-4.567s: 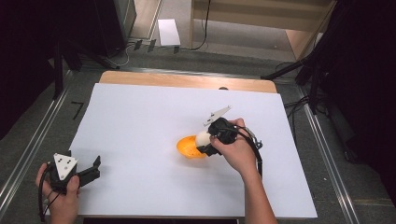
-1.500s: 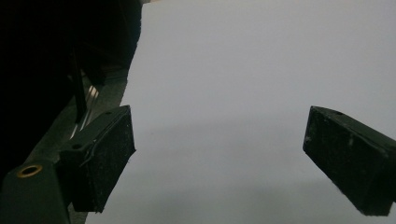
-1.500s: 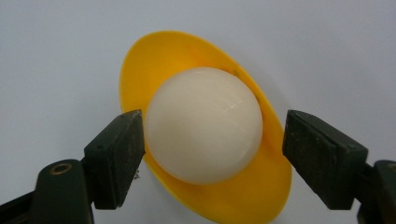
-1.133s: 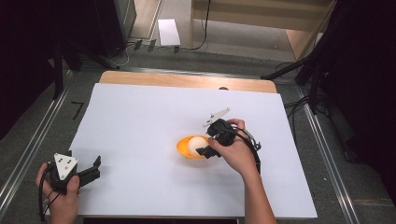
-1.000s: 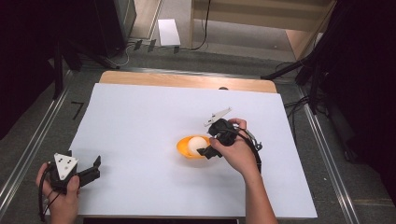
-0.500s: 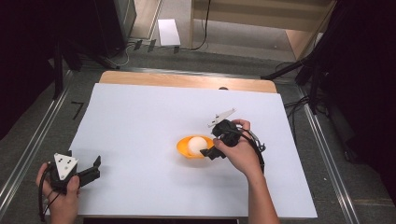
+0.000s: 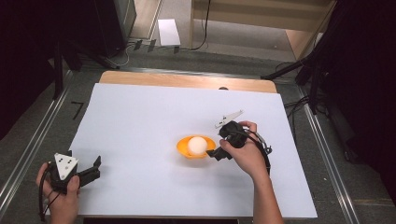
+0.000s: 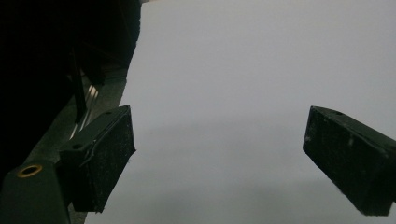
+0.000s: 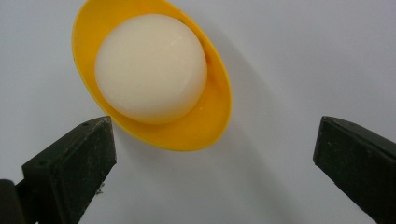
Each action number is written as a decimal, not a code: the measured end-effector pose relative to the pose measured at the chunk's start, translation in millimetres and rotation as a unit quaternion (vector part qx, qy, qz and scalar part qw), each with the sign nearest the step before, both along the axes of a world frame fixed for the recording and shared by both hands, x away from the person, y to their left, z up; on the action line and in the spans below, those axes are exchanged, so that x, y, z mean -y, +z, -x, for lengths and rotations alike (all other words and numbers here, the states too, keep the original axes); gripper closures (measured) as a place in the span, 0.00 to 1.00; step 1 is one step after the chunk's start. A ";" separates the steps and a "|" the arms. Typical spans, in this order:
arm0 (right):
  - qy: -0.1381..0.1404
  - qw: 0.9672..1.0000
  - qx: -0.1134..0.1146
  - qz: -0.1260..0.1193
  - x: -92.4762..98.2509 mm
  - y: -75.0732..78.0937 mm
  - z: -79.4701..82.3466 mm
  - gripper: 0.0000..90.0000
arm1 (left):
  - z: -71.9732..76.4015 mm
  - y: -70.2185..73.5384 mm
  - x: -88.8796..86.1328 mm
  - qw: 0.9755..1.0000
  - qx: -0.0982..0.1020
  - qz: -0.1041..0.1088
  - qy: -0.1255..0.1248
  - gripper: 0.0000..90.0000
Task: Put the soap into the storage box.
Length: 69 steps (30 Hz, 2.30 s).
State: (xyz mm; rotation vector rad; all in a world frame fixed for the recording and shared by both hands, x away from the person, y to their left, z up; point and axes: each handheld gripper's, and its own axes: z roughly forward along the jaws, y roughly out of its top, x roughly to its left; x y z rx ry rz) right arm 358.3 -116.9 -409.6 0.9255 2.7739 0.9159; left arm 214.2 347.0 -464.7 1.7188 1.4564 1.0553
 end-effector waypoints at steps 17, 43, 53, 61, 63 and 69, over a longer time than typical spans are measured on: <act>-0.018 1.000 0.001 -0.004 21.0 -4.1 2.9 0.00 | -1.1 -0.2 0.6 1.000 -0.005 -0.003 -0.001 0.11; -0.057 0.998 0.002 -0.013 58.9 -16.0 15.2 0.00 | -4.1 -0.1 -0.7 1.000 -0.020 0.001 -0.002 0.11; -0.082 0.997 0.001 -0.015 79.0 -23.6 24.4 0.00 | -6.2 -0.6 0.2 1.000 -0.028 -0.003 0.003 0.11; -0.099 0.995 0.003 -0.022 95.6 -33.3 31.2 0.00 | -6.6 -0.5 0.6 0.999 -0.031 -0.005 0.007 0.10; -0.109 0.994 0.004 -0.024 102.6 -36.9 34.9 0.00 | -6.7 -0.5 0.7 0.999 -0.031 -0.006 0.008 0.10; -0.126 0.991 0.009 -0.035 118.5 -43.4 42.0 0.00 | -6.7 -0.6 0.3 1.000 -0.029 -0.004 0.008 0.10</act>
